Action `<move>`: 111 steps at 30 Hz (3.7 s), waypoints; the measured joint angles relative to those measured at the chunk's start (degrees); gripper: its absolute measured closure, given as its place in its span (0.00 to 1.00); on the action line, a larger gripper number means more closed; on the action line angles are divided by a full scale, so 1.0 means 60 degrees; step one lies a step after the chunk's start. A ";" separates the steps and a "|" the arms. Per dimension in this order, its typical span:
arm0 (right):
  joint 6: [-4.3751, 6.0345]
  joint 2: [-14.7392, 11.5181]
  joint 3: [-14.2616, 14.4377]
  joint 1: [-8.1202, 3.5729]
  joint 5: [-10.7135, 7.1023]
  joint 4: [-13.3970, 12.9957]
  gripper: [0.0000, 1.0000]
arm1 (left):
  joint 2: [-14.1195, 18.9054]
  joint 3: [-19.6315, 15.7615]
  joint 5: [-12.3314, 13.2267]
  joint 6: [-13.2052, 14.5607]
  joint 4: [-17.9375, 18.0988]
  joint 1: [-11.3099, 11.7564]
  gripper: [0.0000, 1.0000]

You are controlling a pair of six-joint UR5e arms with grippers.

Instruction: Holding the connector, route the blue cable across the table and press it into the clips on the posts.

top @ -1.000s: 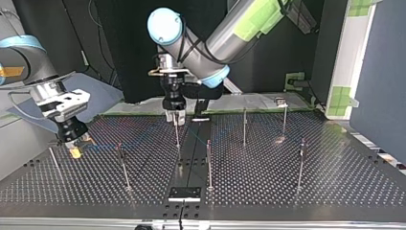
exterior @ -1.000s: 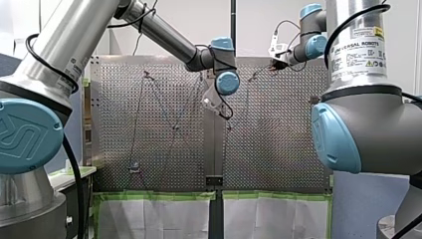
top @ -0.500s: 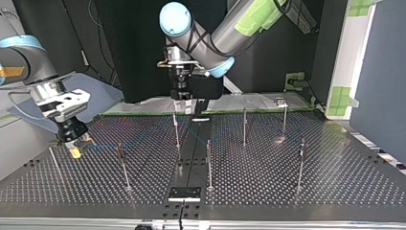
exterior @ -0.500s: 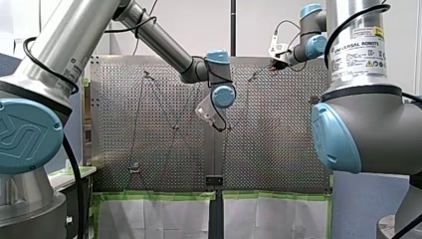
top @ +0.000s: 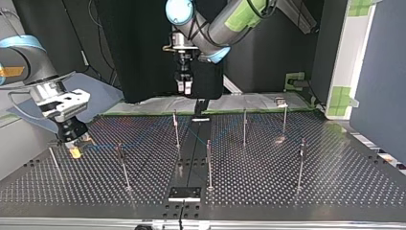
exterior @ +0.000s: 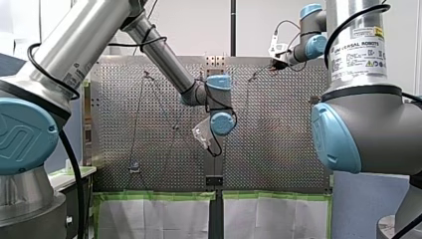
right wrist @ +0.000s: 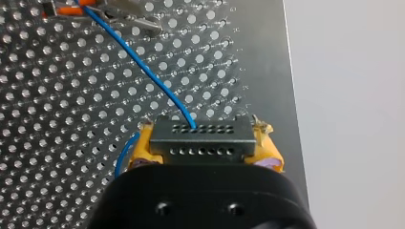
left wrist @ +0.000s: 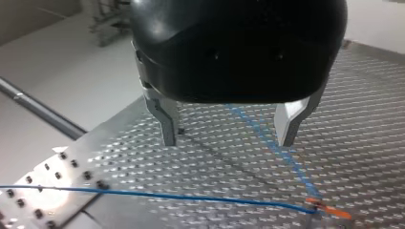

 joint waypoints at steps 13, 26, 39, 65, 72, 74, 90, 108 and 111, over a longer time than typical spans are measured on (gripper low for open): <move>0.0000 0.0000 0.0000 0.0000 0.0000 0.0000 1.00 | -0.0873 -0.1063 0.0023 0.0077 0.1064 -0.0319 0.00; -0.0001 0.0000 0.0000 0.0000 0.0000 0.0001 1.00 | -0.1327 -0.2108 0.0008 0.0078 0.2108 -0.0144 0.00; 0.0000 0.0000 0.0000 0.0000 0.0000 0.0000 1.00 | -0.1733 -0.2794 0.0012 0.0083 0.3110 -0.0264 0.00; -0.0001 0.0000 0.0000 0.0000 0.0000 0.0001 1.00 | -0.1325 -0.2807 0.0035 0.0074 0.3714 -0.0470 0.00; -0.0001 0.0000 0.0000 0.0000 -0.0001 0.0000 1.00 | -0.1324 -0.2807 0.0036 0.0075 0.3714 -0.0470 0.00; 0.0000 0.0000 0.0000 0.0000 0.0000 0.0001 1.00 | -0.1324 -0.2807 0.0036 0.0075 0.3714 -0.0470 0.00; 0.0000 0.0000 0.0000 0.0000 0.0000 0.0001 1.00 | -0.1324 -0.2807 0.0036 0.0074 0.3714 -0.0470 0.00; 0.0000 0.0000 0.0000 0.0000 0.0000 0.0000 1.00 | -0.1324 -0.2807 0.0036 0.0075 0.3714 -0.0470 0.00; 0.0000 0.0000 0.0000 0.0000 -0.0001 0.0001 1.00 | -0.1324 -0.2807 0.0036 0.0075 0.3714 -0.0470 0.00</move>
